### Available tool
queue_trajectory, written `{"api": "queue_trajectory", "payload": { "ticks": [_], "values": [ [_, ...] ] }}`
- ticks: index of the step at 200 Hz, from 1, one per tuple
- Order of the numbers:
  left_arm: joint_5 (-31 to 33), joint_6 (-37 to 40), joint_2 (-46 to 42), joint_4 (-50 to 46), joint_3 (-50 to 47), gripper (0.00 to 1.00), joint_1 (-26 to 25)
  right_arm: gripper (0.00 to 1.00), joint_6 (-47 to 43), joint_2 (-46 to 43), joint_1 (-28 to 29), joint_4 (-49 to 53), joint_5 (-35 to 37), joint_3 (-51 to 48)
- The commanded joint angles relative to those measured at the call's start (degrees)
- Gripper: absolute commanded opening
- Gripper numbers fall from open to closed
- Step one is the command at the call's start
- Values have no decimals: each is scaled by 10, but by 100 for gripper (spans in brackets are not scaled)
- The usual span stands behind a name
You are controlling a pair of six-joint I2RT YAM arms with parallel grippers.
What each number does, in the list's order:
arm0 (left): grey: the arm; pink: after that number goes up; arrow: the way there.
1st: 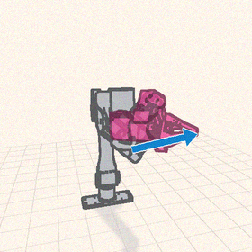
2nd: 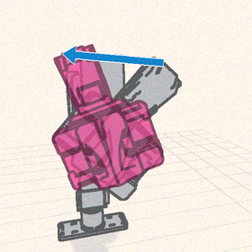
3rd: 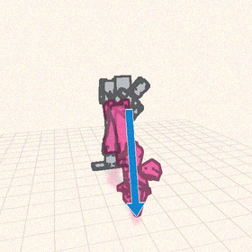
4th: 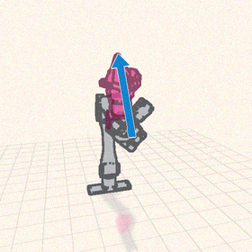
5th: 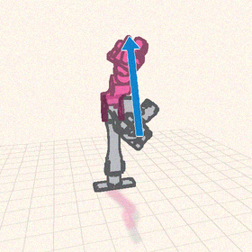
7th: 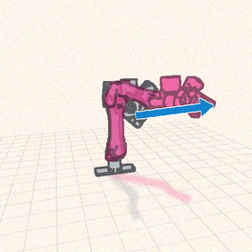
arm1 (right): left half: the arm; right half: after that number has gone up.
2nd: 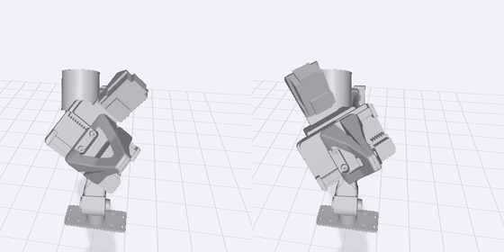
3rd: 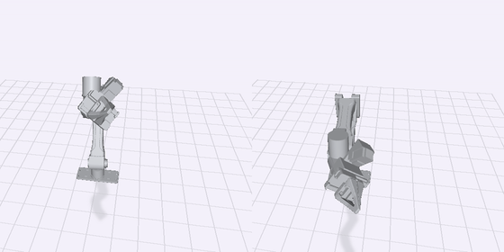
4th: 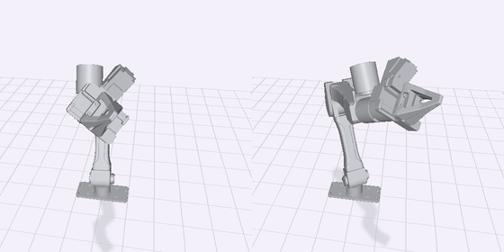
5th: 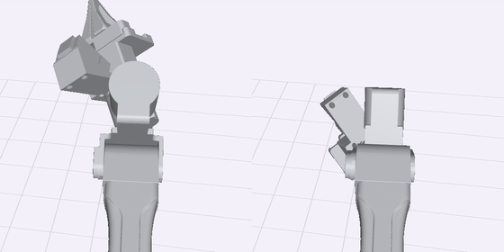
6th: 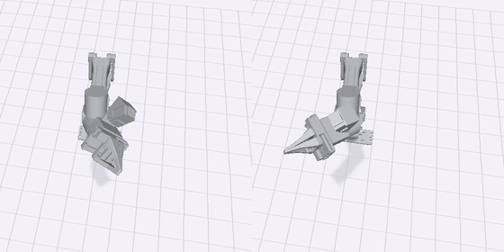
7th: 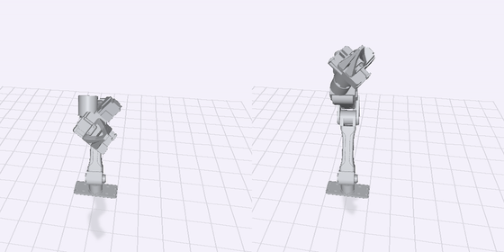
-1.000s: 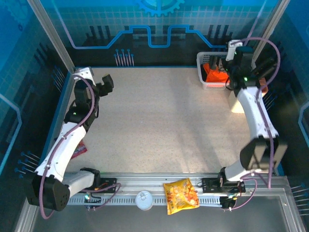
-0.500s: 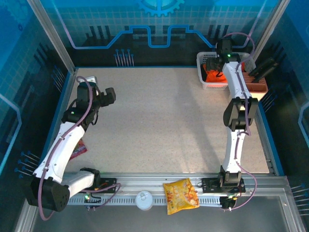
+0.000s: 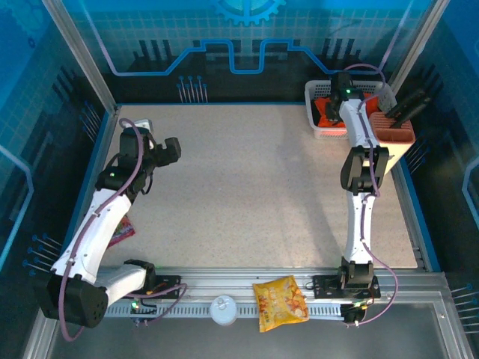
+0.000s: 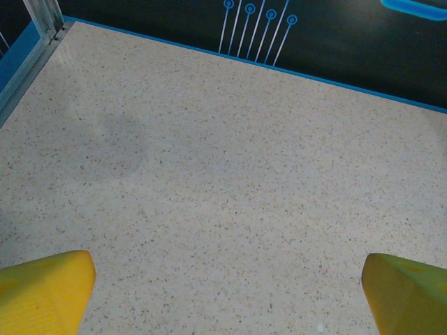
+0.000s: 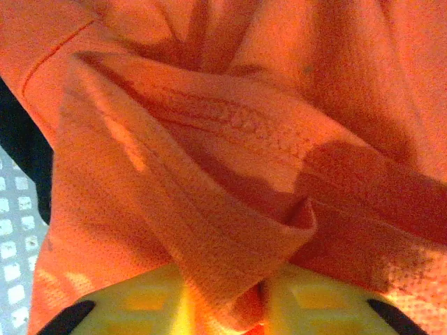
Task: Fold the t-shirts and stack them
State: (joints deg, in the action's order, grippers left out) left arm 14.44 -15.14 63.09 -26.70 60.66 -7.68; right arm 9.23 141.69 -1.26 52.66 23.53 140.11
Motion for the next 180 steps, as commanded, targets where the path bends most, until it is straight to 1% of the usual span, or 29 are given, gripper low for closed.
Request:
{"api": "queue_trajectory", "payload": {
  "ticks": [1, 7, 11, 19, 51, 86, 117, 143, 163, 180],
  "values": [
    [-14, -7, -12, -12, 24, 99, -3, 12, -3, -44, -3, -13, -11, 22],
    [-16, -8, -13, -11, 25, 99, -4, 3, -5, -58, -2, -15, -13, 22],
    [-18, -8, -14, -12, 26, 99, -3, 0, -6, -67, -1, -16, -13, 21],
    [-19, -10, -16, -12, 27, 99, -3, 0, -9, -81, 2, -19, -13, 19],
    [-30, -15, -21, -15, 32, 99, -4, 0, -14, -183, 12, -35, -27, -3],
    [-51, -18, -29, -21, 37, 99, -4, 0, -3, -284, 28, -39, -94, -12],
    [-72, -15, -40, -30, 43, 99, -4, 0, 19, -354, 47, -47, -207, -18],
    [-109, -12, -53, -32, 48, 99, -4, 0, 48, -408, 66, -77, -313, -39],
    [-143, -8, -60, -37, 58, 99, -5, 0, 91, -450, 82, -118, -388, -82],
    [-163, -7, -63, -47, 70, 99, -5, 0, 133, -486, 97, -165, -442, -142]
  ]
}}
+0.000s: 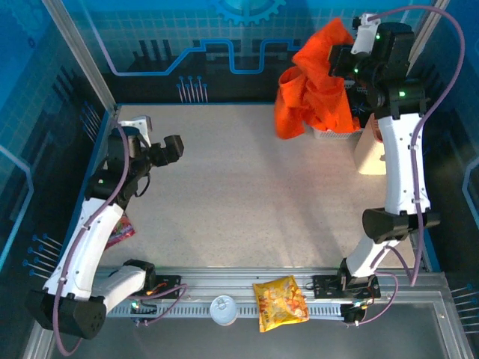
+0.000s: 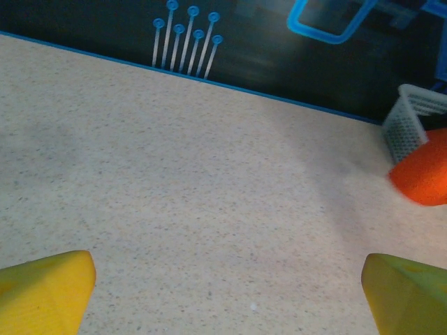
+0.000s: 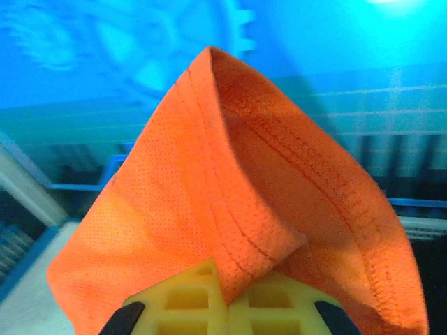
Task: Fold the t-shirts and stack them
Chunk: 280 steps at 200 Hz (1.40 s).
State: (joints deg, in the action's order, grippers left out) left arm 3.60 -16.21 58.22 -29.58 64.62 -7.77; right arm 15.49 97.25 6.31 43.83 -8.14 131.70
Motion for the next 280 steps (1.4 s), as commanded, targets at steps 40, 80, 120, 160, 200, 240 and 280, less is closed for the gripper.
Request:
{"api": "queue_trajectory", "payload": {
  "ticks": [40, 80, 120, 160, 200, 240, 280],
  "values": [
    [-90, 6, -25, -49, 49, 99, -8, 0, 151, -131, 79, -209, -172, -257],
    [-109, 8, -30, -80, 43, 99, -18, 0, 192, -209, 138, -292, -115, -488],
    [-106, -4, -24, -100, 13, 99, -47, 0, 242, -290, 173, -334, -47, -711],
    [-66, -29, 2, -105, -28, 99, -107, 0, 271, -387, 202, -263, 48, -878],
    [-33, -92, 78, -65, -72, 99, -182, 0, 317, -527, 202, -110, 172, -971],
    [-26, -168, 211, 19, -76, 97, -248, 6, 365, -625, 190, -3, 218, -1020],
    [-14, -180, 360, 39, 16, 97, -296, 47, 400, -668, 189, 45, 151, -1071]
  ]
}}
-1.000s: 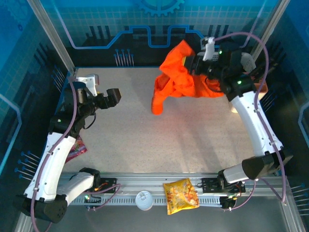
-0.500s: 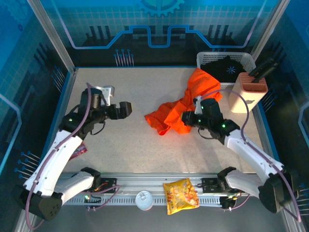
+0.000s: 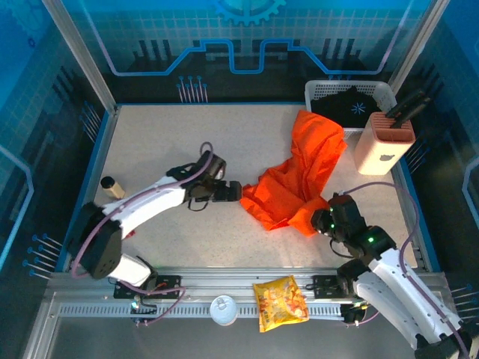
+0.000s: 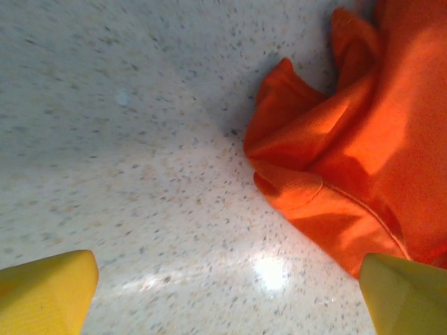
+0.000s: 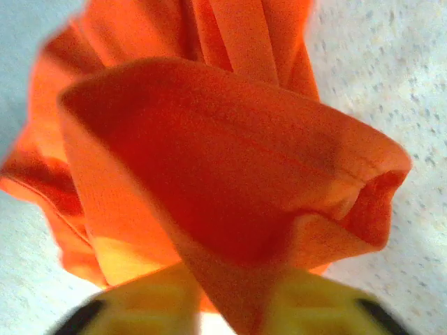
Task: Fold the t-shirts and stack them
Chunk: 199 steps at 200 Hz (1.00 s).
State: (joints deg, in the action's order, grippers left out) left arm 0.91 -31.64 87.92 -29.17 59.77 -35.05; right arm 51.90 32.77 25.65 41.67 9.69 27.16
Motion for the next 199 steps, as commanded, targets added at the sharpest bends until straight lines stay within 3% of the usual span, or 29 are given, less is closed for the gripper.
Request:
{"api": "queue_trajectory", "payload": {
  "ticks": [1, 15, 32, 38, 58, 68, 77, 89, 98, 135, 170, 199],
  "values": [
    [13, -25, 68, 34, 67, 97, -25, 48, 37, -24, -4, 68, -30, -27],
    [12, -16, 124, 20, 116, 97, -42, 66, 43, -47, -4, 99, -55, -31],
    [15, -3, 187, -2, 171, 97, -60, 79, 47, -84, -4, 148, -70, -22],
    [20, -2, 206, -9, 187, 97, -65, 99, 48, -97, -3, 165, -71, -17],
    [34, -2, 254, -27, 222, 95, -71, 100, 53, -126, -5, 202, -73, 5],
    [37, -1, 271, -30, 231, 89, -71, 100, 55, -127, -4, 206, -72, 12],
    [40, 2, 281, -33, 237, 71, -71, 100, 56, -119, -4, 203, -66, 19],
    [54, 1, 281, -40, 234, 25, -71, 100, 48, -100, -7, 190, -46, 32],
    [72, -1, 268, -42, 221, 0, -71, 100, 34, -76, -12, 176, -26, 47],
    [164, 1, 151, -76, 138, 0, -70, 100, -98, 68, -99, 107, 4, 154],
    [207, -14, 54, -132, 64, 0, -70, 100, -196, 205, -211, -15, -82, 210],
    [197, -67, -5, -146, -2, 0, -72, 99, -221, 346, -222, -93, -156, 262]
  ]
}}
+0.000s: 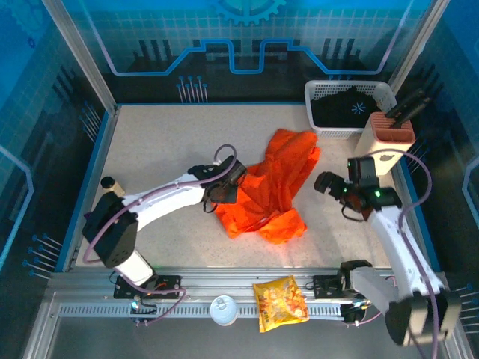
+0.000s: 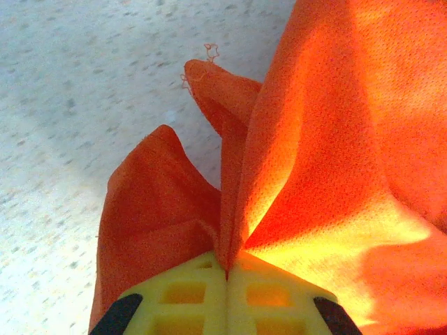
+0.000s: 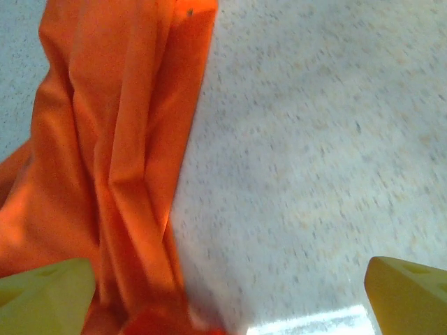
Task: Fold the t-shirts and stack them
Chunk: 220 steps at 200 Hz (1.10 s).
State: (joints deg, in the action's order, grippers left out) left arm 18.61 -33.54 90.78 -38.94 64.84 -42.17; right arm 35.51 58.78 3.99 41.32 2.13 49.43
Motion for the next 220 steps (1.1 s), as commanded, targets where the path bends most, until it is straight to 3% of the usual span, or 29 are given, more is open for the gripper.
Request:
{"api": "queue_trajectory", "payload": {
  "ticks": [1, 25, 78, 123, 131, 142, 162, 167, 193, 220],
  "values": [
    [20, -51, -36, -49, -55, 0, -1, 99, -57, 90, -4, -90, -82, 41],
    [40, -110, -97, -70, -111, 0, -7, 96, -49, 187, 35, -126, -93, 85],
    [83, -200, -211, -109, -184, 0, -8, 78, 10, 354, 223, -146, -41, 135],
    [108, -230, -210, -95, -186, 0, -7, 63, 80, 372, 326, -173, -50, 69],
    [117, -227, -207, -95, -180, 0, -6, 55, 87, 356, 339, -170, -42, 51],
    [128, -220, -201, -98, -171, 0, -2, 35, 96, 329, 353, -154, -26, 29],
    [140, -204, -193, -104, -156, 0, 14, 10, 105, 268, 358, -123, 7, -15],
    [140, -199, -194, -102, -155, 0, 20, 0, 106, 251, 357, -112, 23, -22],
    [131, -171, -207, -87, -152, 0, 59, 0, 74, 174, 315, -44, 95, -29],
    [126, -149, -225, -93, -154, 0, 91, 0, -15, 130, 213, -33, 120, -2]
  ]
}}
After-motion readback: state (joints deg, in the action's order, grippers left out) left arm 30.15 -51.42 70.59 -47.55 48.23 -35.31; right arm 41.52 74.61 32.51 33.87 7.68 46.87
